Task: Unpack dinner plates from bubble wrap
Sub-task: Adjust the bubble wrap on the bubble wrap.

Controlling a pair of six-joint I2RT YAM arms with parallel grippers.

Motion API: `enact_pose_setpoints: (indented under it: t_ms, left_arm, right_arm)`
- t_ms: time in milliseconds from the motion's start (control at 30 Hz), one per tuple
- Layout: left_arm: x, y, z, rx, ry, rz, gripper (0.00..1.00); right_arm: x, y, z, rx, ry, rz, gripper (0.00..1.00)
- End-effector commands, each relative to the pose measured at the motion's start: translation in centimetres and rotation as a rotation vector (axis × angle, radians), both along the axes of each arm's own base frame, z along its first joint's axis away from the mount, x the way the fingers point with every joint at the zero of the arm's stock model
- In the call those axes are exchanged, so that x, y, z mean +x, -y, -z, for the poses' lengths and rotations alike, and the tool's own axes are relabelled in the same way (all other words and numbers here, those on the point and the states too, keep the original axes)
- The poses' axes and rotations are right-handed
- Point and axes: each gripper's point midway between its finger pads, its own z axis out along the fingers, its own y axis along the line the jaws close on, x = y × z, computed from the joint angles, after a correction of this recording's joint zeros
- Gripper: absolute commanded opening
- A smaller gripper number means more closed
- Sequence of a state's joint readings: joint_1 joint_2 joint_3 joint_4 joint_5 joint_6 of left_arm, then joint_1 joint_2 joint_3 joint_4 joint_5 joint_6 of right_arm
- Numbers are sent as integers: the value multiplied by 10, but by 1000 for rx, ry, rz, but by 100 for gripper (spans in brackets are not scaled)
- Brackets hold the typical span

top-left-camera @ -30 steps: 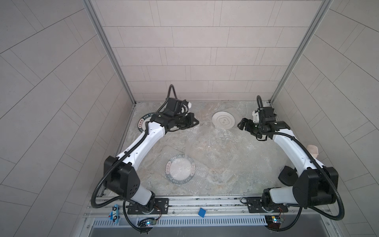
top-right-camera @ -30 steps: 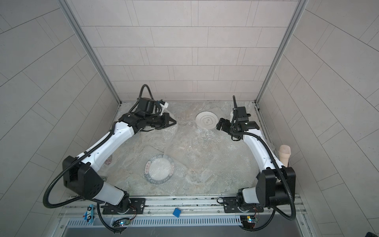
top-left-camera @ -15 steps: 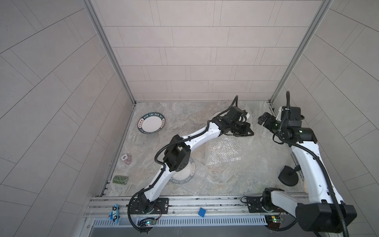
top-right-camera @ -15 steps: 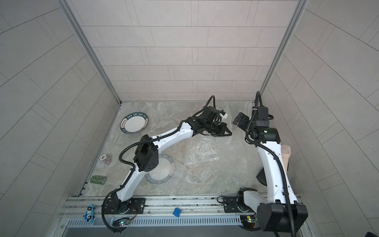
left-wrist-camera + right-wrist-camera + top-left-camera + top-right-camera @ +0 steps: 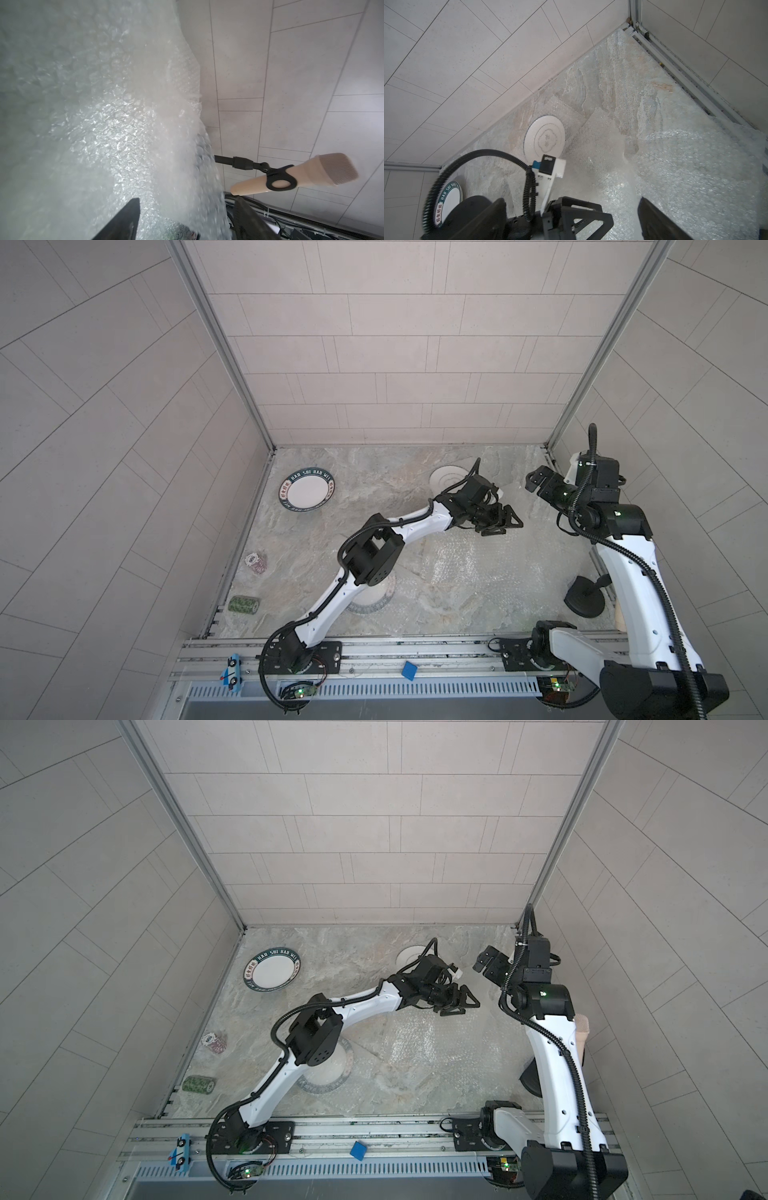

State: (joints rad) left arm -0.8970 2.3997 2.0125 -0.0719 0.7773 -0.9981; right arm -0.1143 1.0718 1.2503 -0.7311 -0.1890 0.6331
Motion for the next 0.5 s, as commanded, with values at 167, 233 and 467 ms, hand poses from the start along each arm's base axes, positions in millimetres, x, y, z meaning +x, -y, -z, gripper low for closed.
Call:
enact_pose_setpoints:
  t_ms: [167, 233, 467]
  left_arm:
    - [-30, -83, -112, -100, 203, -37, 85]
    - [-33, -123, -102, 3, 238, -106, 85]
    - [-51, -296, -59, 444, 296, -473, 100]
  right_arm:
    - [11, -13, 7, 16, -5, -60, 99]
    - [17, -29, 15, 11, -29, -122, 100]
    - [22, -124, 97, -14, -240, -454, 100]
